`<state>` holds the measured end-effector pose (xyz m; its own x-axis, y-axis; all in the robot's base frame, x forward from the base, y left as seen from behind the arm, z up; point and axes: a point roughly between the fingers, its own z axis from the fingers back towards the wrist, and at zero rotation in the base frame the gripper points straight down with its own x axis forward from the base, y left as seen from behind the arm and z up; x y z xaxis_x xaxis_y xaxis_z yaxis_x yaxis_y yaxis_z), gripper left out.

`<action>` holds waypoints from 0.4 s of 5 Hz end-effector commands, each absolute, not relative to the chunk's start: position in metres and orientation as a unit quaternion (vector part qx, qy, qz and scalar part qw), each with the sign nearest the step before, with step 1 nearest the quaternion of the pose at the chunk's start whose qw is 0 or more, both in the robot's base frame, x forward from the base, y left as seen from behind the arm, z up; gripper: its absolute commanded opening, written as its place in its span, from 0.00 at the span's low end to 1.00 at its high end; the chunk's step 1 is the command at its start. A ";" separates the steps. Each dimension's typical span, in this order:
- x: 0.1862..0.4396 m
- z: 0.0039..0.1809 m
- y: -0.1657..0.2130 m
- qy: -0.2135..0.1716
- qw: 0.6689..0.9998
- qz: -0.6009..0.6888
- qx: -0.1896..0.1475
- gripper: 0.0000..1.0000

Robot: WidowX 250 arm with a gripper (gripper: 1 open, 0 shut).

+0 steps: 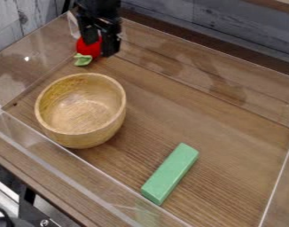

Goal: Move the red object to the right side of the table

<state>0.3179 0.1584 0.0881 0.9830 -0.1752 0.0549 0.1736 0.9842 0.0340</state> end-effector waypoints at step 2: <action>0.333 0.116 0.187 -0.070 0.994 -0.079 0.032 0.00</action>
<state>0.3266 0.1824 0.0990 0.9825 -0.1624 0.0909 0.1592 0.9864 0.0413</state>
